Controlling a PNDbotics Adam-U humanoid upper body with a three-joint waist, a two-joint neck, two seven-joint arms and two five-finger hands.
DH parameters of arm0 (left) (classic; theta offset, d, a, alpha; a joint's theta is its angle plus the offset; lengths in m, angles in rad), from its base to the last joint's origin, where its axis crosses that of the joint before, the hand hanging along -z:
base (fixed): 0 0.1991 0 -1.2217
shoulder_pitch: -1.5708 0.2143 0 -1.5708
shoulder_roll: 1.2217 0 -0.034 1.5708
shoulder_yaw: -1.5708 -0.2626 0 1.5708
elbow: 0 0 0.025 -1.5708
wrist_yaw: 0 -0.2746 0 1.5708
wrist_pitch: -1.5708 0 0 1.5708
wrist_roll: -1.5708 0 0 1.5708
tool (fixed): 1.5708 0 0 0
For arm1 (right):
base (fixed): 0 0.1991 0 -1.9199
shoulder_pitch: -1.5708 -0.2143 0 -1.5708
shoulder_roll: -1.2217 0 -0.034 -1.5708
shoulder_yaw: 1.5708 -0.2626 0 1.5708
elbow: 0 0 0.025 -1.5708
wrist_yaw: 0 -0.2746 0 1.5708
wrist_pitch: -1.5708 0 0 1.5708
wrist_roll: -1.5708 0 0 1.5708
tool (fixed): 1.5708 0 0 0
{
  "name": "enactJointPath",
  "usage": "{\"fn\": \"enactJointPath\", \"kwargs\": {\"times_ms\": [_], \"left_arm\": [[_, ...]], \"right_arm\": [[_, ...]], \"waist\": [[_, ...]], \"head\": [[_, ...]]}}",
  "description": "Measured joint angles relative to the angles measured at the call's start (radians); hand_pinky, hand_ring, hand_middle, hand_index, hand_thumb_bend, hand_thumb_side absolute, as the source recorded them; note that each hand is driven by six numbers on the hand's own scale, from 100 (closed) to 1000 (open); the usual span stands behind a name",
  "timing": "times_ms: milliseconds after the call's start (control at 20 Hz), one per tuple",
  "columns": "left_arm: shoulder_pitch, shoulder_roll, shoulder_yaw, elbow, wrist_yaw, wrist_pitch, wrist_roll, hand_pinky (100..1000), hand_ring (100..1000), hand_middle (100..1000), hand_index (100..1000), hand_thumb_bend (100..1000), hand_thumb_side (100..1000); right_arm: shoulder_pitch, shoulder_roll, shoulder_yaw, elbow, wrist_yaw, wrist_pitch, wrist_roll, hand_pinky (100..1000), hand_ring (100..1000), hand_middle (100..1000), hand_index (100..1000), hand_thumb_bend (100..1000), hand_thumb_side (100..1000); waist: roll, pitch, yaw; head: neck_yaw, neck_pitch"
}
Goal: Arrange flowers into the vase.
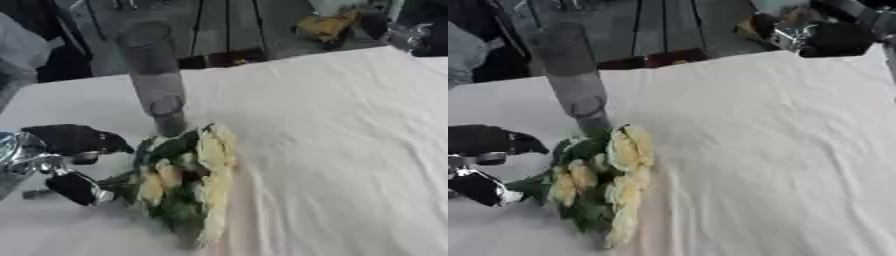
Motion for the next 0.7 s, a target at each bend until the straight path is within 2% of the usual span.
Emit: {"fn": "enactJointPath", "kwargs": {"times_ms": [50, 150, 300, 350, 700], "left_arm": [[0.000, 0.000, 0.000, 0.001, 0.000, -0.001, -0.001, 876, 894, 933, 995, 292, 672], [0.000, 0.000, -0.001, 0.005, -0.001, -0.004, -0.004, 881, 909, 971, 1000, 154, 615], [0.000, 0.000, -0.006, 0.012, -0.008, -0.011, -0.012, 881, 909, 971, 1000, 154, 615], [0.000, 0.000, -0.006, 0.012, -0.010, -0.013, -0.013, 878, 909, 966, 1000, 237, 652], [0.000, -0.003, -0.007, 0.031, -0.019, -0.006, 0.003, 874, 906, 951, 1000, 267, 666]], "right_arm": [[0.000, 0.000, -0.001, 0.000, 0.000, 0.000, -0.001, 839, 953, 912, 904, 267, 1000], [0.000, 0.000, -0.002, 0.000, 0.000, 0.000, -0.001, 838, 952, 910, 902, 269, 1000], [0.000, 0.000, -0.002, 0.003, 0.000, 0.000, -0.002, 838, 952, 910, 902, 269, 1000], [0.000, 0.000, -0.002, 0.003, 0.000, 0.000, -0.002, 838, 952, 909, 900, 220, 1000], [0.000, 0.001, -0.002, 0.004, 0.000, -0.001, -0.003, 838, 952, 908, 898, 206, 1000]], "waist": [[0.000, 0.000, 0.000], [0.000, 0.000, 0.000], [0.000, 0.000, 0.000], [0.000, 0.000, 0.000], [-0.003, 0.004, 0.000]], "head": [[0.000, -0.002], [0.001, -0.003], [0.001, -0.003], [0.001, -0.003], [0.005, -0.007]]}}
